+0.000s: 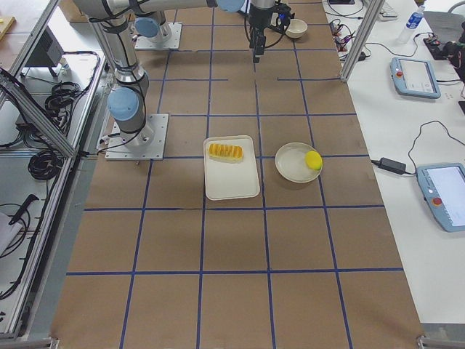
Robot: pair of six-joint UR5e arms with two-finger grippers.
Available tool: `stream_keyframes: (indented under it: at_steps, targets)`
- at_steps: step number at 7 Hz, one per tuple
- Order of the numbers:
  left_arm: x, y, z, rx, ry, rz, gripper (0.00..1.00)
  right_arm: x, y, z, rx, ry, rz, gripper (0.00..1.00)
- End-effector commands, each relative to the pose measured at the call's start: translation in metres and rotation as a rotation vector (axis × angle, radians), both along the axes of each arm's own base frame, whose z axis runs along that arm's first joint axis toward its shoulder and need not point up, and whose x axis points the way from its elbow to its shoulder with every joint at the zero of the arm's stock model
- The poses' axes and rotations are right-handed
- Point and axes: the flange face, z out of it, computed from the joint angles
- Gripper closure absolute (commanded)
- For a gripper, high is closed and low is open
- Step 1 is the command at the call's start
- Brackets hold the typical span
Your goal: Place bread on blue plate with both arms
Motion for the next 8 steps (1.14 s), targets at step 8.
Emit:
stream_keyframes:
  at_steps: [8]
  targets:
    - [0.345,-0.021,-0.074,0.153,0.148,0.199,0.0,-0.172,0.026,-0.197,-0.056,0.098,-0.239,0.13]
